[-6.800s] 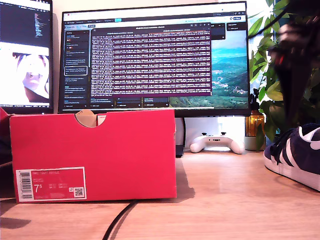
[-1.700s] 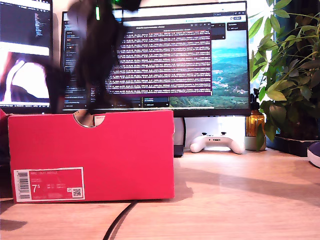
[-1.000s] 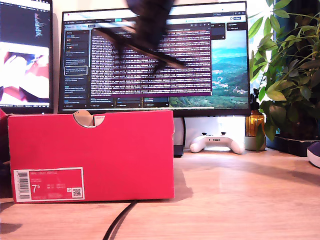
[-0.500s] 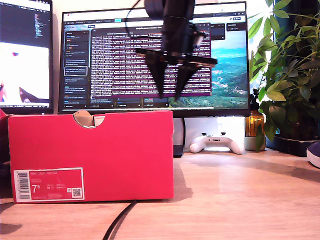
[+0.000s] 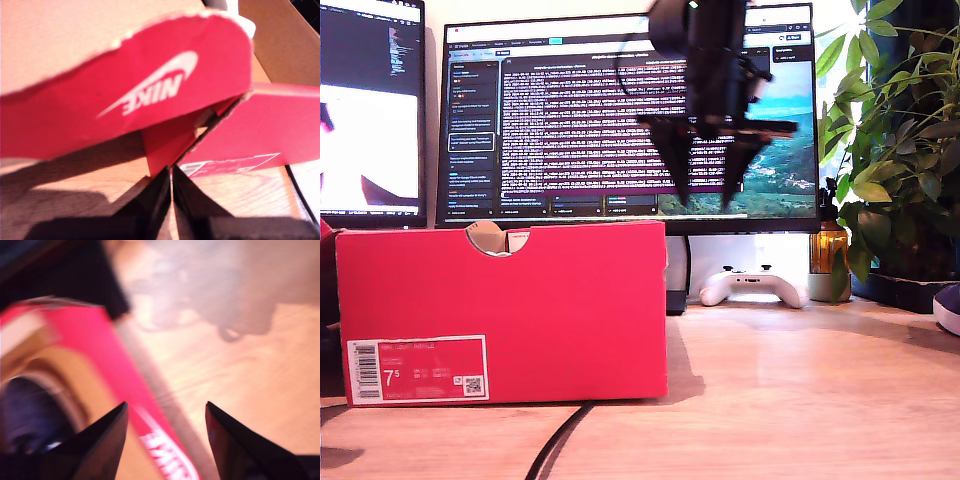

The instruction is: Pack the blue shoes by picking the first shoe and placing it inside the red shoebox, left side, then picking and rotating the second shoe and placing it in the shoebox

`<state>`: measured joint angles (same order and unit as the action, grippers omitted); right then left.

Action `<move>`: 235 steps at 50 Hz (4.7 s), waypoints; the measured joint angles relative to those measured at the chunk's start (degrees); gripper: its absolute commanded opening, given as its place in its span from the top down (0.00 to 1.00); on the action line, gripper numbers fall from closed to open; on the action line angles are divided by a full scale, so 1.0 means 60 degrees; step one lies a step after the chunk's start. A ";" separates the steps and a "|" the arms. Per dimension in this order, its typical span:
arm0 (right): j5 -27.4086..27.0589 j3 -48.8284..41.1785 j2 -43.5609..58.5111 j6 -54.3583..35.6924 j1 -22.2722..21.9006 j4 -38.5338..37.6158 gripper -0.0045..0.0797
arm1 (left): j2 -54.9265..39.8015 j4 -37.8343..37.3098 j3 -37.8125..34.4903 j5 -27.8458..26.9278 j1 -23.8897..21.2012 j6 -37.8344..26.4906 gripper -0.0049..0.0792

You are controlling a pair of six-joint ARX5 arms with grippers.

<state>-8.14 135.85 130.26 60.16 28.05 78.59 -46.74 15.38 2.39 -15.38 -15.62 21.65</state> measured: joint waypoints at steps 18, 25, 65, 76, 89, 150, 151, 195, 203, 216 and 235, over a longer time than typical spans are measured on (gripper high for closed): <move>-0.0608 -0.3391 -0.1974 0.1297 -0.0291 0.0007 0.41 | 0.0000 0.0004 0.0000 0.0000 0.0000 0.0000 0.97; -0.0969 -0.4539 -0.3031 0.1829 -0.0419 0.0011 0.41 | 0.0000 0.0004 0.0000 0.0000 0.0000 0.0000 0.97; -0.1566 -1.0575 -0.8389 0.5694 -0.1756 0.0015 0.24 | 0.0000 0.0000 -0.0004 0.0000 0.0000 0.0000 0.97; -0.1566 -1.1180 -0.9173 0.5814 -0.2579 0.0029 0.24 | 0.0000 0.0000 -0.0004 0.0000 0.0000 0.0000 0.97; -0.1807 -1.1202 -0.9147 0.5778 -0.3144 0.0007 0.24 | 0.0000 0.0000 -0.0004 0.0000 0.0000 0.0000 0.97; -0.1016 -1.4178 -0.8429 0.5752 -0.4288 -0.3501 0.30 | 0.0000 0.0000 -0.0004 0.0000 0.0000 0.0000 0.97; -0.1016 -1.4240 -0.8429 0.5752 -0.4288 -0.3581 0.34 | 0.0000 0.0004 -0.0004 0.0000 0.0000 0.0000 0.97; -0.1147 -1.4294 -0.8408 0.3982 -0.4350 -0.3621 0.96 | 0.0000 0.0004 -0.0004 0.0000 0.0000 0.0000 0.97; -0.1271 -1.3369 -0.8327 0.0914 -0.4350 -0.3639 0.96 | 0.0000 0.0000 -0.0004 0.0000 0.0000 0.0000 0.97; -0.0681 -1.1642 -0.8331 -0.3829 -0.4353 -0.3974 0.96 | 0.0000 0.0004 -0.0004 0.0000 0.0000 0.0000 0.97; 0.1472 -0.9300 -0.8331 -0.9224 -0.4142 -0.4860 0.96 | 0.0000 0.0000 -0.0004 0.0000 0.0000 0.0000 0.97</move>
<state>0.69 80.05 80.27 4.82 3.20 49.43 -46.74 15.38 2.37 -15.38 -15.62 21.65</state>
